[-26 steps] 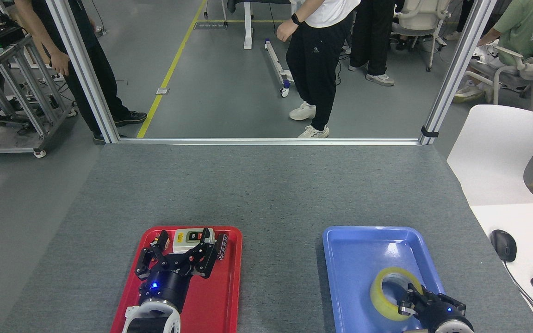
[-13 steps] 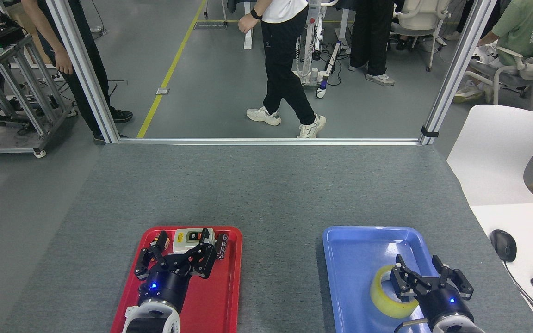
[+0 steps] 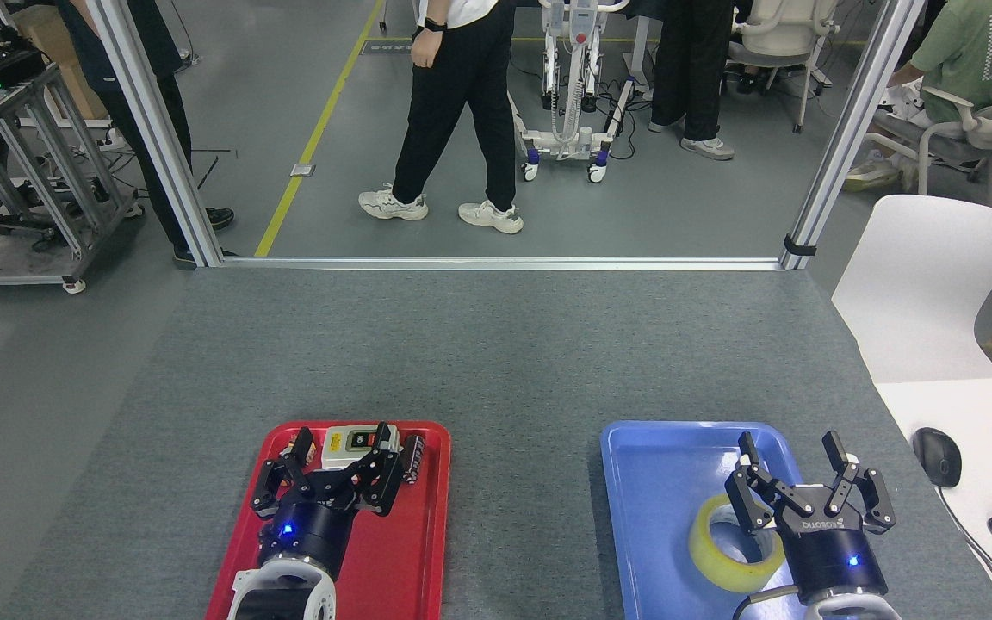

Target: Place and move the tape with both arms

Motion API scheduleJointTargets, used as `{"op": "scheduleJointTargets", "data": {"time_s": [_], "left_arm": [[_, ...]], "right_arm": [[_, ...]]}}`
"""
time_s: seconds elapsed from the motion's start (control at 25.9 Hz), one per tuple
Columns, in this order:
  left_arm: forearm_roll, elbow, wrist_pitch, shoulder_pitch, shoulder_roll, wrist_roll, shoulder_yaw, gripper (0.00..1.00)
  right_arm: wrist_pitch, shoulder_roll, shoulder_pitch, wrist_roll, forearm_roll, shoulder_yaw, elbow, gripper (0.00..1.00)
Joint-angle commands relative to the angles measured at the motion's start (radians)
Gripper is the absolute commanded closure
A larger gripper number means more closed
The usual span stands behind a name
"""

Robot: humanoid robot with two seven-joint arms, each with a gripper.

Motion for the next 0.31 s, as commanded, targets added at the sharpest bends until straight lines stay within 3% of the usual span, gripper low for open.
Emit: {"op": "scheduleJointTargets", "data": {"time_s": [0.0,0.27], "left_arm": [[0.0,0.0,0.0,-0.001,0.0,0.001,0.0,0.01],[0.0,-0.002,0.002,0.001,0.001,0.002,0.0,0.01]], "right_arm": [[-0.002,0.001,0.015,0.001,0.0,0.001,0.002,0.0],[-0.002,0.001,0.017,-0.007,-0.019,-0.001,0.01,0.0]]}}
